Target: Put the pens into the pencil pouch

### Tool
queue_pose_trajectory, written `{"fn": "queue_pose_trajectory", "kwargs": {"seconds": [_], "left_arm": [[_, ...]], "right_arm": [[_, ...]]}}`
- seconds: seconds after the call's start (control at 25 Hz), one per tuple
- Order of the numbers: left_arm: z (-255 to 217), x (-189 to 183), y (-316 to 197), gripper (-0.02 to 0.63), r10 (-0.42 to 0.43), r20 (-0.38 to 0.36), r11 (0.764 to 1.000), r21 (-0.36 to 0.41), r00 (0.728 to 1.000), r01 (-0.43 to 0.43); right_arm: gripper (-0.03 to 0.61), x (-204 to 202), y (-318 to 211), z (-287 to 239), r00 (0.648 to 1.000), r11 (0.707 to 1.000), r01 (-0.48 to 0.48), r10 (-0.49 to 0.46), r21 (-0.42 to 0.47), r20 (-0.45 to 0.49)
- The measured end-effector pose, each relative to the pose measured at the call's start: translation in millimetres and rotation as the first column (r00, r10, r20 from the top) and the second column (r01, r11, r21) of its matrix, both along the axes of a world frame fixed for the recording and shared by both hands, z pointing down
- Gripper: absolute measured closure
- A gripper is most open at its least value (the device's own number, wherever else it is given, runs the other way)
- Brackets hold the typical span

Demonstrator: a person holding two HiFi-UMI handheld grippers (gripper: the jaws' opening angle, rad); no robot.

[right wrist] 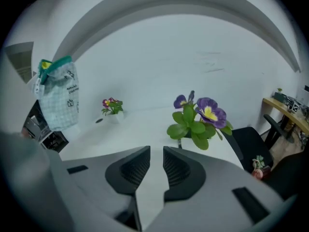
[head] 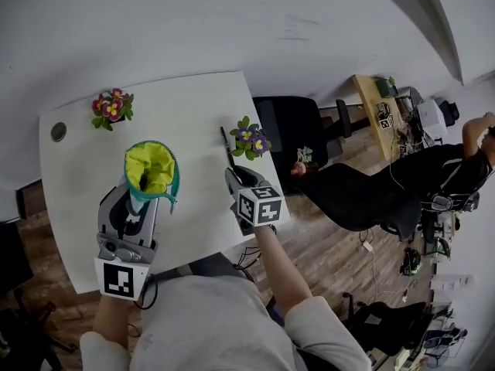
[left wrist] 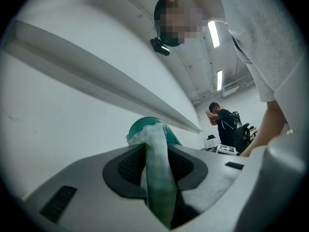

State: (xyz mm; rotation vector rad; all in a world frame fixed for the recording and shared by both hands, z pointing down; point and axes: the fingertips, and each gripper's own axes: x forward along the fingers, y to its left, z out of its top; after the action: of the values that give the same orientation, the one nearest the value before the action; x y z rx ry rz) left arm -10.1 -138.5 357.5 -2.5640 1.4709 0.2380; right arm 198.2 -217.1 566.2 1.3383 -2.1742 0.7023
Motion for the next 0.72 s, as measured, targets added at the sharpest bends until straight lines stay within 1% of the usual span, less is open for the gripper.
{"fn": "queue_pose_trajectory", "kwargs": {"seconds": [0.12, 0.36, 0.52, 0.72], "left_arm": [[0.4, -1.2, -3.2, 0.491, -0.013, 0.001, 1.0, -0.003, 1.0, 0.013], [6.2, -3.7, -9.5, 0.491, -0.037, 0.01, 0.999, -0.023, 0.999, 0.037], [8.2, -5.8, -14.5, 0.491, -0.045, 0.018, 0.999, -0.028, 0.999, 0.045], [8.4, -8.8, -17.8, 0.491, -0.049, 0.017, 0.998, -0.029, 0.999, 0.049]], "right_arm": [[0.477, 12.2, -11.1, 25.6, 0.998, 0.998, -0.036, 0.033, -0.046, -0.05], [0.474, 35.8, -27.7, 63.1, 0.987, 0.99, -0.103, 0.09, -0.096, -0.13], [0.474, 39.3, -33.0, 78.0, 0.984, 0.987, -0.107, 0.088, -0.12, -0.152], [0.476, 36.5, -35.5, 88.4, 0.982, 0.988, -0.087, 0.063, -0.126, -0.18]]}}
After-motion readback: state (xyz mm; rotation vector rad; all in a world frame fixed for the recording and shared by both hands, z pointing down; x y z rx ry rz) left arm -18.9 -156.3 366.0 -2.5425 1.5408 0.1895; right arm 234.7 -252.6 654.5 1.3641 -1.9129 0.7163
